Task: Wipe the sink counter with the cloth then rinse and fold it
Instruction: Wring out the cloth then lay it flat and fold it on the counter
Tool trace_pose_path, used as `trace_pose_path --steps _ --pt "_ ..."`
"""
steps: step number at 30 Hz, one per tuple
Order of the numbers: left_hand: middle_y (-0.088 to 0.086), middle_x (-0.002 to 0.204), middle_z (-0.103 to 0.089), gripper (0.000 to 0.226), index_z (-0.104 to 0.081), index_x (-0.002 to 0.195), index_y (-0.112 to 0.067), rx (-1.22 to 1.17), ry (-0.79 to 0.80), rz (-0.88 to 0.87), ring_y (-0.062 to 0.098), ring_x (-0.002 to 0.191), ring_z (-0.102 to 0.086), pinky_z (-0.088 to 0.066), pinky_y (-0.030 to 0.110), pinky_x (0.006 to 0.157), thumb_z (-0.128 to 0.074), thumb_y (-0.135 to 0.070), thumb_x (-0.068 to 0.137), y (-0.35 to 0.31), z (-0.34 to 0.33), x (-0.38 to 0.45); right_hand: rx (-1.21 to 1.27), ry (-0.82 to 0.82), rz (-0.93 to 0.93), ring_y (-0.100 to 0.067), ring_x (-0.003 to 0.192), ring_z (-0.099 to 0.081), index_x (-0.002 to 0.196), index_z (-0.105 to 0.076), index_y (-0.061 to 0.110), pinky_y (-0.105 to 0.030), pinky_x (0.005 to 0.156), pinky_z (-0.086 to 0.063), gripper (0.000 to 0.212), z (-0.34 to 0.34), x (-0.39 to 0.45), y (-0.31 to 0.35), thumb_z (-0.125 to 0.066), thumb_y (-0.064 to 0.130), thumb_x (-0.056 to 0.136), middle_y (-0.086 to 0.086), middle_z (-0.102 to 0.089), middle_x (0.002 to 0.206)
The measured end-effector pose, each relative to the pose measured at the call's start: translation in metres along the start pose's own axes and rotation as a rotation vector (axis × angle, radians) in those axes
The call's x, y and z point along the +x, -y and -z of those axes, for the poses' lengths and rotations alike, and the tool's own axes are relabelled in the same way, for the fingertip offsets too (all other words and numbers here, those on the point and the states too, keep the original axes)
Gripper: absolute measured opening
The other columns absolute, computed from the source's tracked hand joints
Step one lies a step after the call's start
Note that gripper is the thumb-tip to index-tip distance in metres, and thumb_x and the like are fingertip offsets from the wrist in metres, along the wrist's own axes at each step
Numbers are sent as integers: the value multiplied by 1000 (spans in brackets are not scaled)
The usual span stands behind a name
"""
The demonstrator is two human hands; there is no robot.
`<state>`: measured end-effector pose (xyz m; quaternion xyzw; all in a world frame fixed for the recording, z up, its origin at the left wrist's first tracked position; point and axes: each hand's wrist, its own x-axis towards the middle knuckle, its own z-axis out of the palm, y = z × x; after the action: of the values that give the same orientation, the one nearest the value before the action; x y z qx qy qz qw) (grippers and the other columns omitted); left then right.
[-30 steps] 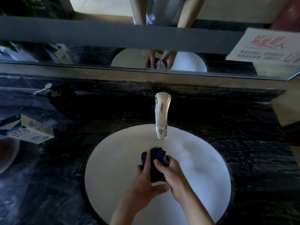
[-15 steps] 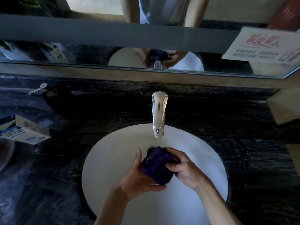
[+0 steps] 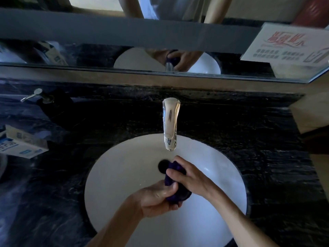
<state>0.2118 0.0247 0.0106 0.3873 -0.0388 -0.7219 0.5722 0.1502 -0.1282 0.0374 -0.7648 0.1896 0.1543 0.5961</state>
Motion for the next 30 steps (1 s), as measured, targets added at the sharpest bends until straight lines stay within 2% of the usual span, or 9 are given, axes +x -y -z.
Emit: trace_pose_path --steps 7,10,12,14,16,20,23,26,30 --pt "-5 81 -66 26 -66 96 -22 273 -246 123 8 65 -53 -42 21 59 -78 -10 77 -19 -15 7 -22 -133 -52 3 57 -52 53 -57 44 -14 62 -39 47 -7 17 -1 -63 19 93 21 -56 53" --pt "-3 74 -62 19 -65 87 -24 490 -452 185 11 64 -53 -47 25 58 -75 -14 74 -12 -16 23 -33 -156 -197 -11 55 -49 50 -50 23 -33 61 -39 35 -12 30 -10 -63 18 83 11 -50 48" --pt "1 82 -60 22 -62 96 -19 727 -480 135 16 73 -55 -52 31 66 -69 -17 76 -8 -15 36 -9 -177 -290 -15 53 -44 48 -45 17 -34 57 -34 34 -16 37 -14 -61 15 77 9 -45 44" --pt "-2 77 -56 17 -57 99 -15 1128 -563 93 17 72 -54 -43 23 60 -61 -15 83 -4 -15 46 14 -212 -351 -18 50 -38 45 -39 17 -31 52 -27 36 -19 42 -16 -59 11 75 8 -39 42" --pt "-8 67 -52 15 -52 93 -19 1209 -679 63 13 60 -50 -31 17 46 -56 -14 80 0 -15 46 6 -251 -398 -20 50 -33 47 -33 18 -29 48 -21 37 -21 47 -17 -56 9 74 5 -37 45" --pt "-4 78 -62 26 -61 102 -19 1018 -797 102 14 66 -59 -42 20 51 -57 -21 76 2 -16 45 -28 -231 -361 -20 54 -35 53 -33 18 -33 53 -25 35 -20 48 -12 -58 13 76 1 -37 54" --pt "-3 78 -63 22 -59 103 -18 939 -684 -1 14 71 -63 -49 29 64 -65 -27 84 -6 -13 30 56 -210 -206 -14 55 -43 58 -48 14 -31 58 -34 28 -11 41 -5 -64 14 81 2 -43 57" --pt "15 94 -73 51 -63 116 -9 310 -414 -137 25 81 -71 -58 38 77 -61 -52 88 -5 -5 8 259 -138 -105 -11 63 -51 67 -58 16 -23 61 -41 23 1 33 5 -64 15 89 2 -53 65" --pt "28 111 -68 110 -60 127 5 -308 -193 -24 33 90 -70 -58 40 79 -28 -88 77 8 -7 -2 534 -48 -39 -16 67 -56 80 -61 11 -22 61 -46 11 5 23 8 -62 20 86 -12 -55 76"
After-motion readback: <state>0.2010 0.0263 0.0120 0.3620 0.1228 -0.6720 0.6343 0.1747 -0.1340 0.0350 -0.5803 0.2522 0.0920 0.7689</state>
